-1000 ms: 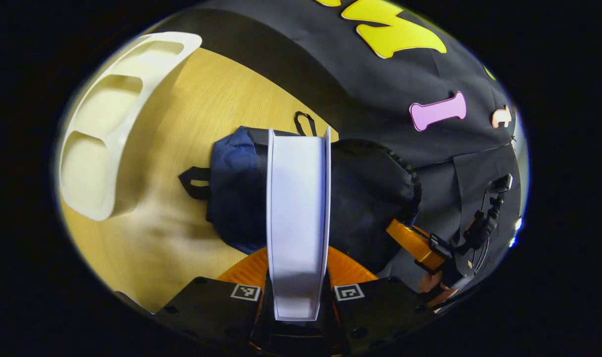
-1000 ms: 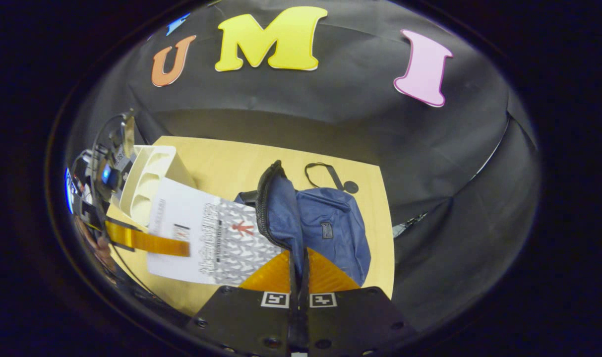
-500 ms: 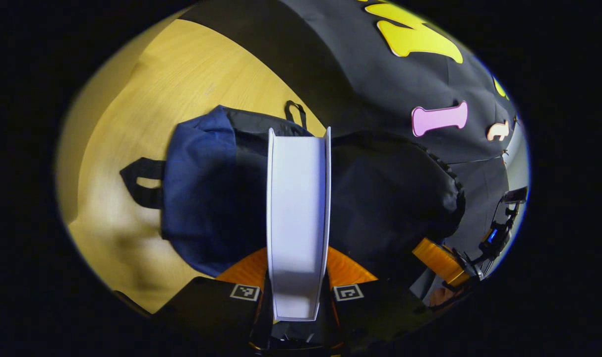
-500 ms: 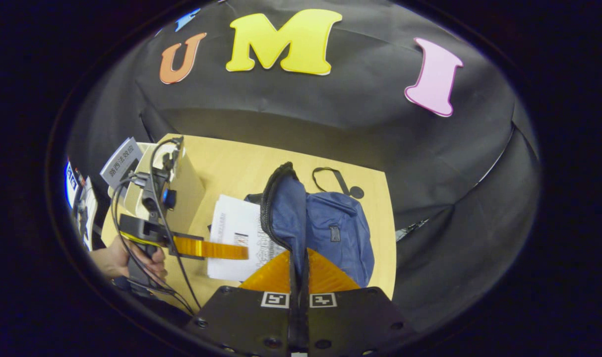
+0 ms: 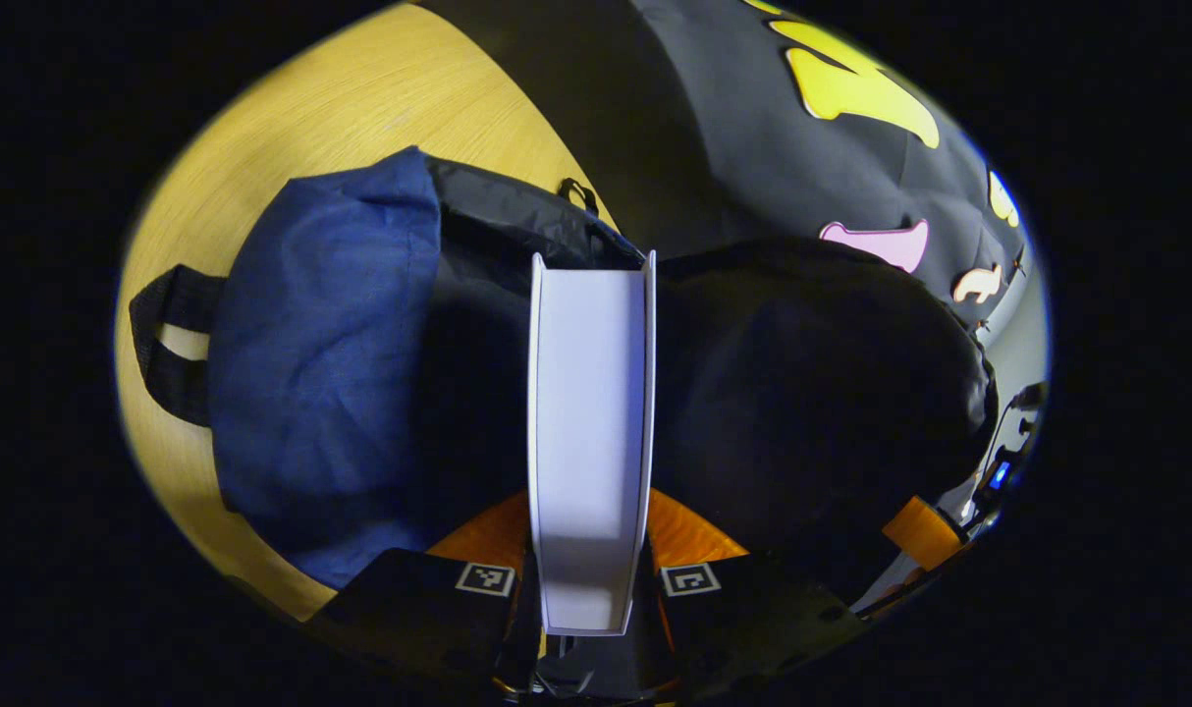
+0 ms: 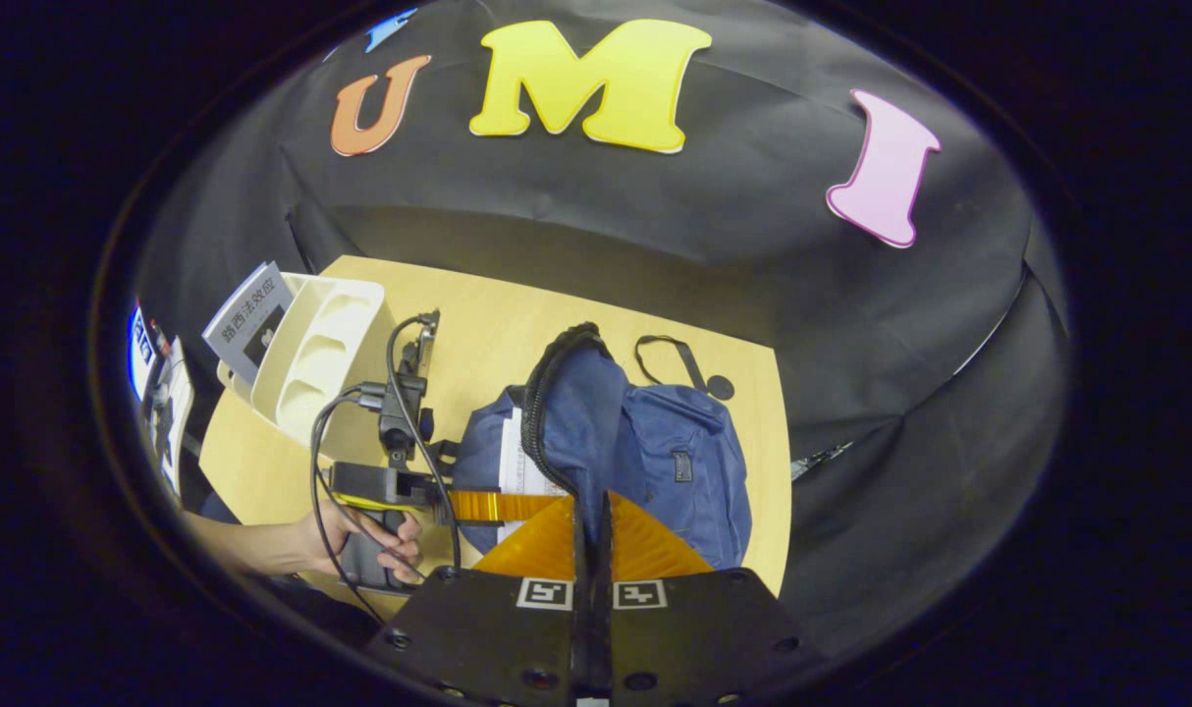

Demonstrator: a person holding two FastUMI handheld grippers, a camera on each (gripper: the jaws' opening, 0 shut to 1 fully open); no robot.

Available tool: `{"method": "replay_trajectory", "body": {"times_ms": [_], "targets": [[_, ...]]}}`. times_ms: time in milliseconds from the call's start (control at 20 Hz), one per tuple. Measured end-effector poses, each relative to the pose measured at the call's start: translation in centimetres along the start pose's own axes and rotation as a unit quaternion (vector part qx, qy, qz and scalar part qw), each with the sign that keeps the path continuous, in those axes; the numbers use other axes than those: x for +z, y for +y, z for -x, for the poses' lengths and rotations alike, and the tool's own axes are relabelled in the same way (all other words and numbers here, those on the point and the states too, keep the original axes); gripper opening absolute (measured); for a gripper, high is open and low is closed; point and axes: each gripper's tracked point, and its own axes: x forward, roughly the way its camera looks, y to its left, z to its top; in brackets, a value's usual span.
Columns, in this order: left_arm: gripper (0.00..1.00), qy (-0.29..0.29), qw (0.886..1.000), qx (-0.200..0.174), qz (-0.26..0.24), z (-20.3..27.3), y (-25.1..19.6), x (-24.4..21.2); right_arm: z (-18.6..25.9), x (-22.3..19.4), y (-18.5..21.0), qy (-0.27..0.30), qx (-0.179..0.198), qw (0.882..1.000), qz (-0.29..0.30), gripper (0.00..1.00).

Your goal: Open the schoolbag, grab two books from the bookshelf and put them into the schoolbag.

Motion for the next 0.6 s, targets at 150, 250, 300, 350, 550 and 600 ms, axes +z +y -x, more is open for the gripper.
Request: {"method": "replay_trajectory", "body": {"times_ms": [150, 250, 300, 350, 550, 600], "targets": [[0.44, 0.013, 0.999, 0.030, -0.005, 0.0, 1.1, -0.1, -0.3, -0.1, 0.1, 0.004, 0.002, 1.000, -0.005, 0.00], [0.50, 0.023, 0.994, 0.099, -0.028, 0.4, 3.9, 0.0, -0.4, -0.1, 0.3, 0.003, 0.004, 1.000, -0.006, 0.00], [0.63, 0.027, 0.989, 0.141, -0.041, 0.8, 5.2, 0.4, -0.4, -0.1, 0.3, 0.003, 0.004, 1.000, -0.005, 0.00], [0.77, 0.029, 0.985, 0.164, -0.054, 1.3, 5.8, 0.4, -0.5, -0.2, 0.4, 0.003, 0.005, 1.000, -0.005, 0.00], [0.87, 0.027, 0.952, 0.279, -0.124, 3.8, 6.5, 1.1, -0.6, -0.4, 0.2, 0.004, 0.004, 1.000, -0.011, 0.00], [0.89, 0.022, 0.941, 0.304, -0.146, 4.9, 6.3, 1.7, -0.6, -0.4, 0.2, 0.005, 0.004, 1.000, -0.013, 0.00]]}}
